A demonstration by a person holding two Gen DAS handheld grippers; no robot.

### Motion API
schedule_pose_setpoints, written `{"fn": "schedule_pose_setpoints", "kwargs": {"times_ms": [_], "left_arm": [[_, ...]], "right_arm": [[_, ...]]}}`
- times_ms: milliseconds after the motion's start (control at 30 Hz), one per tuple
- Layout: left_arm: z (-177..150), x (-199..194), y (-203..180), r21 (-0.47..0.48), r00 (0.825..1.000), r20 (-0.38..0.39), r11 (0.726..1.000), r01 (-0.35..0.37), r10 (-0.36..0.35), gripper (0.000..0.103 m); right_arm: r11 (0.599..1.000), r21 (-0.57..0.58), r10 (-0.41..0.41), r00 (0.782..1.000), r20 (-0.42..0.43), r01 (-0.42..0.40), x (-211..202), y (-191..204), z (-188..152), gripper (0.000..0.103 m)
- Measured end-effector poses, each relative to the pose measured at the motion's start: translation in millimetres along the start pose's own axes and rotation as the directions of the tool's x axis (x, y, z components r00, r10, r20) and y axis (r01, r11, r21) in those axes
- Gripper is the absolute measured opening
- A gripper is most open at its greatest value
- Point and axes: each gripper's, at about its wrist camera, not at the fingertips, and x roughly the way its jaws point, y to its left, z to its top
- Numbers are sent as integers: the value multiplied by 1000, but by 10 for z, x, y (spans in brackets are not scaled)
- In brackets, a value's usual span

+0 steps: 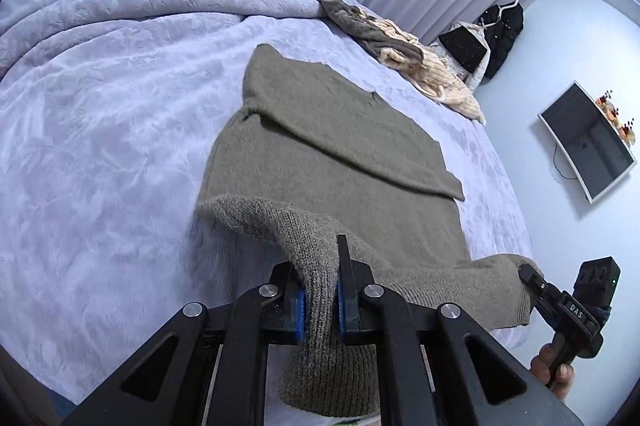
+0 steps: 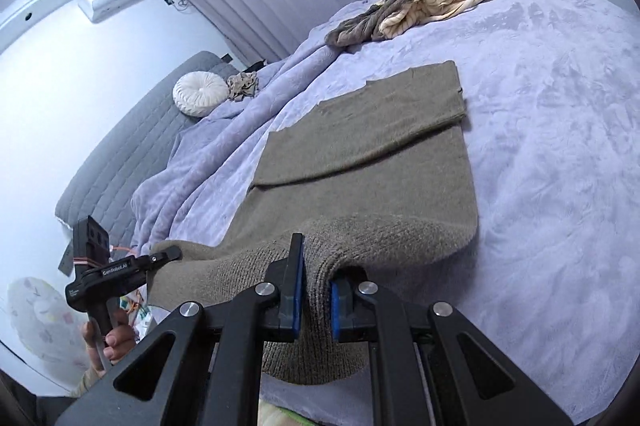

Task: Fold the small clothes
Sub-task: 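Lift the hem with both grippers and carry it toward the collar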

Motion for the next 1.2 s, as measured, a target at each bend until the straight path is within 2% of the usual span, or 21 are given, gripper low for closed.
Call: {"fn": "schedule_pose_setpoints", "kwargs": {"times_ms": [300, 567, 800, 1200], "left_arm": [[277, 92, -92, -22, 999, 19, 999, -48, 48, 12], [465, 217, -265, 27, 988, 6, 988, -152, 152, 12], [595, 341, -355, 63, 977, -8, 976, -210, 211, 12], [819, 532, -410, 86, 972, -17, 969, -233, 235, 12]], "right_arm": [[997, 7, -71, 997, 30, 71, 154, 53, 379, 11], [991, 7, -133, 991, 18, 133, 255, 100, 545, 11], [984, 15, -177, 984, -4, 177, 378, 65, 651, 11], [977, 1, -214, 977, -26, 214, 564, 30, 906, 11]]}}
